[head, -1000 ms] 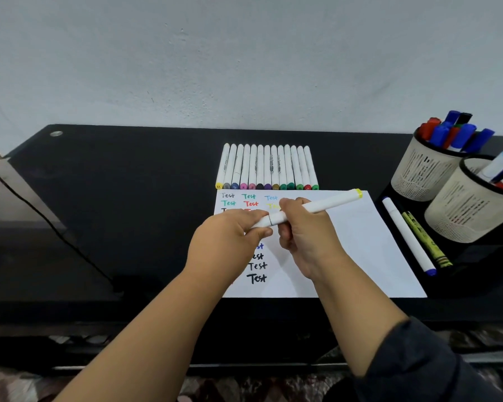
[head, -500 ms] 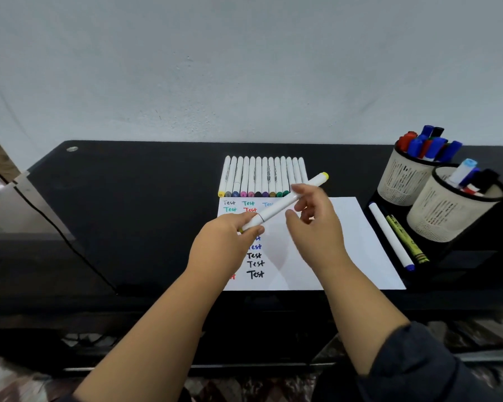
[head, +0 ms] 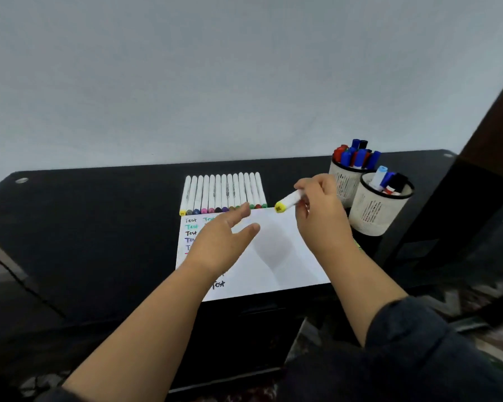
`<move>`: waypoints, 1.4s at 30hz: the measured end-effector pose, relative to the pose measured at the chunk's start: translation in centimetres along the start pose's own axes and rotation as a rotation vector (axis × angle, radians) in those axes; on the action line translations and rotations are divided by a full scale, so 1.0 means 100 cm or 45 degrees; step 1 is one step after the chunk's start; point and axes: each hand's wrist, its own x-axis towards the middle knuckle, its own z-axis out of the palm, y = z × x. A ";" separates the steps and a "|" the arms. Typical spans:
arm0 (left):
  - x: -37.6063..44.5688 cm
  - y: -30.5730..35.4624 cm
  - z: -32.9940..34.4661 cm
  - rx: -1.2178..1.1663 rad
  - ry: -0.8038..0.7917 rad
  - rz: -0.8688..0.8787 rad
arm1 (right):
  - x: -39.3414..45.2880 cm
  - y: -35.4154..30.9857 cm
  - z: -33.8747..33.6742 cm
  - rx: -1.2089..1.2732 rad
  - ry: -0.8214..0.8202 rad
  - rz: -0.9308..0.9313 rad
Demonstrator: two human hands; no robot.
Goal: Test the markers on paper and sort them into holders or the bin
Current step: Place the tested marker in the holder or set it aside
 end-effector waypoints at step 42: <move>0.088 -0.028 0.115 0.837 -0.222 0.118 | 0.070 0.128 -0.063 -0.403 -0.354 0.651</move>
